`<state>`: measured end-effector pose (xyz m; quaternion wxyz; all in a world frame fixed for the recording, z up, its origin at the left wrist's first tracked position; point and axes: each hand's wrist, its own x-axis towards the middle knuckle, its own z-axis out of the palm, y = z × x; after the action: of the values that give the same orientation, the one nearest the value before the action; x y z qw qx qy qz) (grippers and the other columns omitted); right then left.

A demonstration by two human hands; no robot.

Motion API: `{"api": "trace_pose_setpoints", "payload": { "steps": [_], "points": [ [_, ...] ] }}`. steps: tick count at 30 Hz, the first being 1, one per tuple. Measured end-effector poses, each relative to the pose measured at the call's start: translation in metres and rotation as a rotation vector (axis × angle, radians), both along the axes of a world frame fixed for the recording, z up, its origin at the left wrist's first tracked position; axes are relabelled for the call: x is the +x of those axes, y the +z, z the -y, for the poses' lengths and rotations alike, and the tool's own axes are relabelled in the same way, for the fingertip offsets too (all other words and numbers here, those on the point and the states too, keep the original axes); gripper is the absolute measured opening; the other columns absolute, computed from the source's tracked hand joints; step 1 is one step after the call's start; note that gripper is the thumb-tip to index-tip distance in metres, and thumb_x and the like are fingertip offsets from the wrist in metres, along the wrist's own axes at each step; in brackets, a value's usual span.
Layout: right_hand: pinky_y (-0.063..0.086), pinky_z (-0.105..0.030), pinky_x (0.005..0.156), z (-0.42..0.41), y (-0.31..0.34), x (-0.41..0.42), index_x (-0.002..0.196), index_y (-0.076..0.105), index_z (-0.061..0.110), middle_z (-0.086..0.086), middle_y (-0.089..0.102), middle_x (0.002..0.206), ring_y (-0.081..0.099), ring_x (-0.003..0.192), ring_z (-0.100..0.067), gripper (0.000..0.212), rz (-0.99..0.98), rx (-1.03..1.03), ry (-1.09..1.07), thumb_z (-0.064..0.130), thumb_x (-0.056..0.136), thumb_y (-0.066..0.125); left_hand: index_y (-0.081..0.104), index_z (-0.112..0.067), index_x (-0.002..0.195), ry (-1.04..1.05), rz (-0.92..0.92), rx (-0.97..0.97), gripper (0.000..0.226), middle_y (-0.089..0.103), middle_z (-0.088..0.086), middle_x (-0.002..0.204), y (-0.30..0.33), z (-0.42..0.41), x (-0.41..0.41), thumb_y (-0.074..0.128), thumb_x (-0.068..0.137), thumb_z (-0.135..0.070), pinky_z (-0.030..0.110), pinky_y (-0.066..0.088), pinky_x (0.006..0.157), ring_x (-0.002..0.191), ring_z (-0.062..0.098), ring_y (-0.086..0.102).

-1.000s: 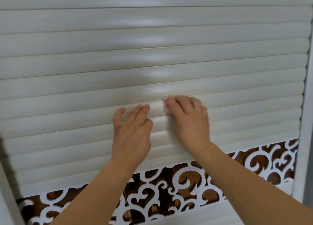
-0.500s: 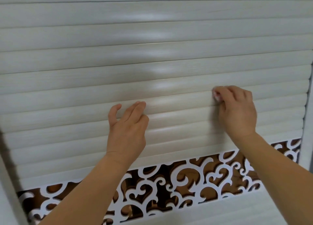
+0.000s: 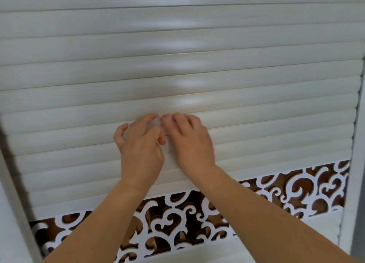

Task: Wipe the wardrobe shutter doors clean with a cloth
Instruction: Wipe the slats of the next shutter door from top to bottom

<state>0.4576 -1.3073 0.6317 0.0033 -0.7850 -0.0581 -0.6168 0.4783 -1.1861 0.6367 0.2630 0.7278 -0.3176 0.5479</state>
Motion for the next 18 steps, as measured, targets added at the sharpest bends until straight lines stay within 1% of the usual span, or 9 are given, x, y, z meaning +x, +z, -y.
{"api": "trace_pose_setpoints", "payload": {
  "steps": [2,4,6,8,10,12,14,15,18],
  "points": [
    [0.048,-0.040,0.069,-0.007,0.000,0.001,0.123,0.062,0.013,-0.010,0.062,0.114,0.047,0.101,-0.029,0.061,-0.050,-0.075,0.019,0.007,0.062,0.072,0.048,-0.019,0.064,0.021,-0.005,-0.022,0.023,0.060,0.007,0.118,0.002,-0.002,0.001,0.028,0.072,-0.013,0.040,0.018,0.100,0.113,0.015,0.048],
    [0.047,-0.039,0.072,0.003,0.002,-0.004,0.126,0.060,0.016,-0.007,0.061,0.118,0.051,0.104,-0.029,0.057,-0.084,-0.176,-0.016,0.009,0.069,0.059,0.048,-0.020,0.065,0.033,-0.014,-0.025,0.022,0.059,0.008,0.119,0.001,-0.004,0.004,0.028,0.071,-0.013,0.040,0.017,0.099,0.114,0.014,0.044],
    [0.048,-0.038,0.074,0.025,0.003,-0.016,0.127,0.060,0.019,-0.005,0.061,0.119,0.051,0.105,-0.027,0.059,-0.103,-0.189,-0.076,0.006,0.070,0.053,0.050,-0.019,0.065,0.037,-0.016,-0.009,0.023,0.058,0.008,0.120,0.001,-0.005,0.007,0.031,0.068,-0.007,0.038,0.016,0.099,0.114,0.013,0.042],
    [0.049,-0.035,0.067,0.058,0.003,-0.032,0.124,0.062,0.018,-0.005,0.063,0.117,0.045,0.103,-0.026,0.058,-0.075,-0.100,-0.135,0.001,0.069,0.053,0.052,-0.017,0.065,0.033,-0.011,-0.002,0.023,0.059,0.009,0.119,0.000,-0.006,0.009,0.038,0.066,0.001,0.037,0.016,0.099,0.112,0.014,0.042],
    [0.046,-0.034,0.062,0.091,-0.002,-0.051,0.124,0.060,0.018,-0.007,0.060,0.122,0.042,0.106,-0.031,0.054,-0.070,0.036,-0.198,0.001,0.075,0.045,0.052,-0.016,0.064,0.032,0.012,0.002,0.024,0.061,0.009,0.117,0.000,-0.008,0.010,0.041,0.064,0.005,0.037,0.017,0.100,0.108,0.014,0.045],
    [0.039,-0.033,0.070,0.118,-0.002,-0.064,0.128,0.057,0.019,-0.007,0.054,0.131,0.041,0.114,-0.035,0.049,-0.074,0.275,-0.204,-0.001,0.085,0.043,0.051,-0.016,0.064,0.030,0.039,0.009,0.025,0.062,0.008,0.115,0.001,-0.010,0.012,0.043,0.065,0.007,0.036,0.017,0.101,0.103,0.012,0.047],
    [0.033,-0.030,0.081,0.133,0.003,-0.064,0.132,0.053,0.021,-0.005,0.050,0.136,0.037,0.120,-0.032,0.042,0.023,0.558,-0.165,0.003,0.096,0.042,0.051,-0.016,0.064,0.019,0.054,0.013,0.026,0.063,0.008,0.113,0.002,-0.013,0.014,0.043,0.066,0.009,0.037,0.017,0.102,0.100,0.011,0.048],
    [0.032,-0.029,0.084,0.133,0.009,-0.060,0.134,0.052,0.021,-0.004,0.049,0.136,0.037,0.120,-0.031,0.040,0.082,0.636,-0.154,0.007,0.098,0.040,0.051,-0.016,0.064,0.009,0.059,0.010,0.027,0.064,0.008,0.112,0.004,-0.015,0.014,0.043,0.067,0.009,0.038,0.018,0.102,0.099,0.011,0.049],
    [0.033,-0.031,0.094,0.111,0.028,-0.034,0.134,0.051,0.016,-0.004,0.049,0.136,0.041,0.121,-0.032,0.041,0.196,0.590,-0.144,0.009,0.098,0.033,0.051,-0.015,0.066,-0.029,0.059,-0.009,0.028,0.064,0.008,0.110,0.007,-0.020,0.014,0.040,0.068,0.010,0.044,0.022,0.100,0.102,0.008,0.048]
  ]
}}
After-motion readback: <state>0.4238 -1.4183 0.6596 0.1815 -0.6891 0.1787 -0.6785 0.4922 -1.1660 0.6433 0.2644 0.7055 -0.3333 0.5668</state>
